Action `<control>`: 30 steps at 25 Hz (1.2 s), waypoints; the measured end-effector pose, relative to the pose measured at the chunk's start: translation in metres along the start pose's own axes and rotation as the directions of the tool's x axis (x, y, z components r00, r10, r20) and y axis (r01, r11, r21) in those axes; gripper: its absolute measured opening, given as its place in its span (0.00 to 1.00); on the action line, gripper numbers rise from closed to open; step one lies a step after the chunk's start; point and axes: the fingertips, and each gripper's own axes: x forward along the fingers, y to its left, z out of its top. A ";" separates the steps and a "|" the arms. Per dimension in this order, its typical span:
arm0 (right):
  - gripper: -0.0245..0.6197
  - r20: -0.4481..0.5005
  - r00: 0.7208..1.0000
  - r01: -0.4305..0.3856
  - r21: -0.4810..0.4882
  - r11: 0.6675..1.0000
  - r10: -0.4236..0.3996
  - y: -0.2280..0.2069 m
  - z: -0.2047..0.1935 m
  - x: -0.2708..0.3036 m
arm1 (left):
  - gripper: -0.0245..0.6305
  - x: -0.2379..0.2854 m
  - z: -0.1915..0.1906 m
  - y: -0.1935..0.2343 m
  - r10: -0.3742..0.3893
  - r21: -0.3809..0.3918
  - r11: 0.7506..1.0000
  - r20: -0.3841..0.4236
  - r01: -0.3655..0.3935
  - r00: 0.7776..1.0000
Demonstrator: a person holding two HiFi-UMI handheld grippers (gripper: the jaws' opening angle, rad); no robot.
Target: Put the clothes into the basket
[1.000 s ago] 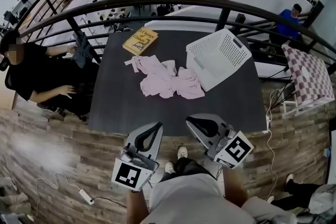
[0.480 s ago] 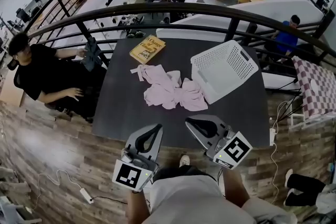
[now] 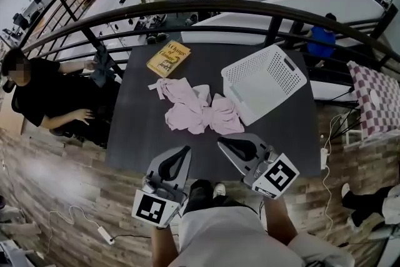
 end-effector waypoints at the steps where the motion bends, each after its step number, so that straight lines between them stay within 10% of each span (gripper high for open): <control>1: 0.06 -0.003 1.000 0.006 0.000 1.000 -0.006 -0.004 -0.001 0.003 | 0.04 0.004 -0.001 0.003 -0.006 0.000 1.000 0.000 0.006 1.000; 30: 0.06 -0.138 0.980 0.145 0.017 0.989 -0.141 -0.096 -0.043 0.117 | 0.04 0.098 -0.035 0.134 -0.180 -0.052 0.983 -0.032 0.178 0.983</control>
